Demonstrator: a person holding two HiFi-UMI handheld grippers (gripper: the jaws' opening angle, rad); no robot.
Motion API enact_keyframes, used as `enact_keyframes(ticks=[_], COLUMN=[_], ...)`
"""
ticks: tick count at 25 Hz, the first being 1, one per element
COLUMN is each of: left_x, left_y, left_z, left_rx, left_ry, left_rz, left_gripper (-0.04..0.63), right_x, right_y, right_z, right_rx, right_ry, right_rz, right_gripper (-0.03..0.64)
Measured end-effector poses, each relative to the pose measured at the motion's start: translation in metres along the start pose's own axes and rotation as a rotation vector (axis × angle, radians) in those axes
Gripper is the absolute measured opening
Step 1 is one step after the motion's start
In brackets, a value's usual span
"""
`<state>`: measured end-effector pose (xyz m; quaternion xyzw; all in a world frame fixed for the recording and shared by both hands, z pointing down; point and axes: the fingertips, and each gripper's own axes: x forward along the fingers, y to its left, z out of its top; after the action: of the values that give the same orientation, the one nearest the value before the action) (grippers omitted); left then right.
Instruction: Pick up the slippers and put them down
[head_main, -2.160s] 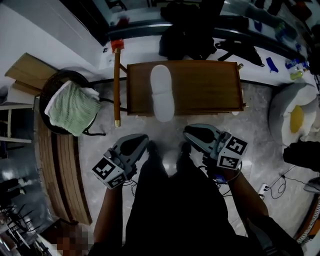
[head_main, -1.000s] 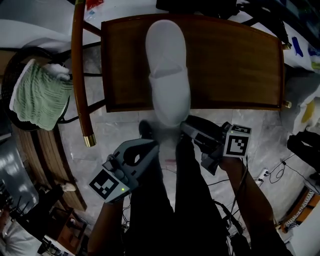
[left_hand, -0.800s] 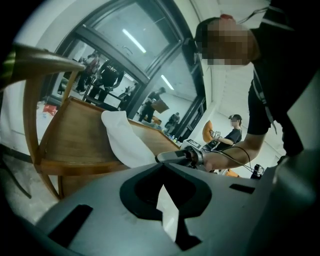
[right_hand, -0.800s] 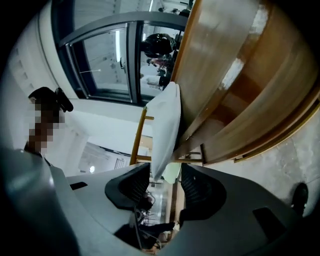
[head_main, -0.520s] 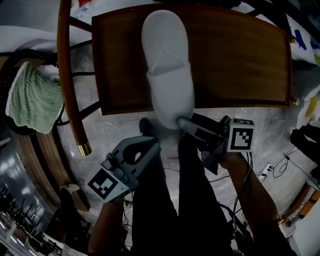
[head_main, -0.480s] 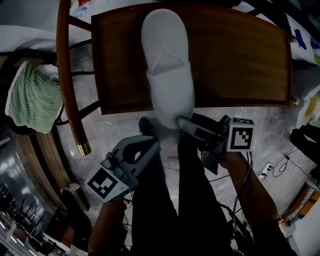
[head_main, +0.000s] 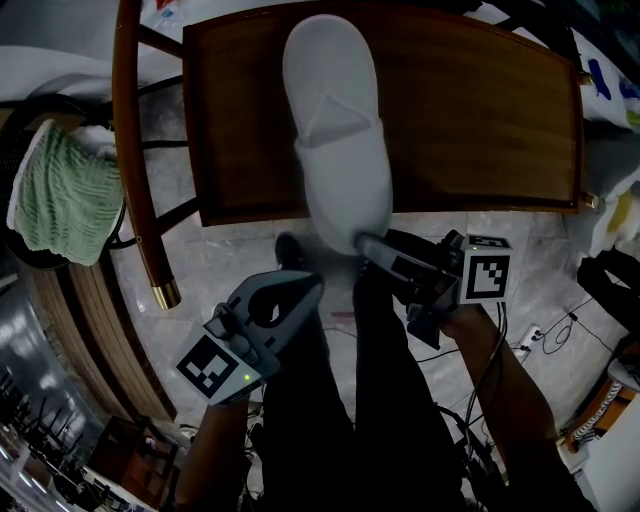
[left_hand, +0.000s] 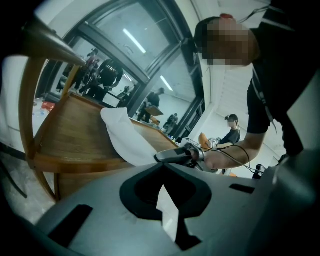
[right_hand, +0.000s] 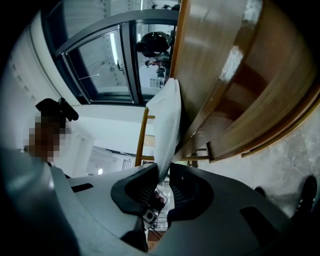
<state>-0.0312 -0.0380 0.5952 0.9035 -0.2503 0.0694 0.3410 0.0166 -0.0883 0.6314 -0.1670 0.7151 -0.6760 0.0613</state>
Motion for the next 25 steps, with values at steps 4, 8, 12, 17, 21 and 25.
enact_keyframes(ticks=[4,8,12,17,21,25], left_x=[-0.003,-0.011,-0.019,-0.028,-0.037,-0.047], left_y=[-0.006,-0.015,-0.021,-0.028,-0.045,-0.061], left_z=[0.007,0.019,0.031,0.055,0.095,0.157], left_rx=[0.013,0.035,0.051,0.067,0.106,0.174], left_ry=[-0.016,-0.028,-0.041,-0.074,-0.116,-0.18], left_rz=[-0.009,-0.014,-0.007,-0.002,-0.005,-0.019], left_gripper=[0.003,0.003,0.003,0.003,0.003,0.003], right_x=[-0.007,-0.009,-0.009,-0.007,-0.017,-0.026], right_y=[0.002,0.019,0.042,0.083,0.133,0.195], right_z=[0.001,0.004,0.007,0.019,0.039,0.072], right_rx=[-0.048,-0.108,-0.158,-0.229,-0.315,-0.409], right_ry=[-0.009,-0.018,-0.031,-0.092,-0.16,-0.224], right_rz=[-0.017,-0.005,0.042,0.12,0.157,0.194], right_gripper=[0.075,0.072,0.066,0.066,0.066,0.066])
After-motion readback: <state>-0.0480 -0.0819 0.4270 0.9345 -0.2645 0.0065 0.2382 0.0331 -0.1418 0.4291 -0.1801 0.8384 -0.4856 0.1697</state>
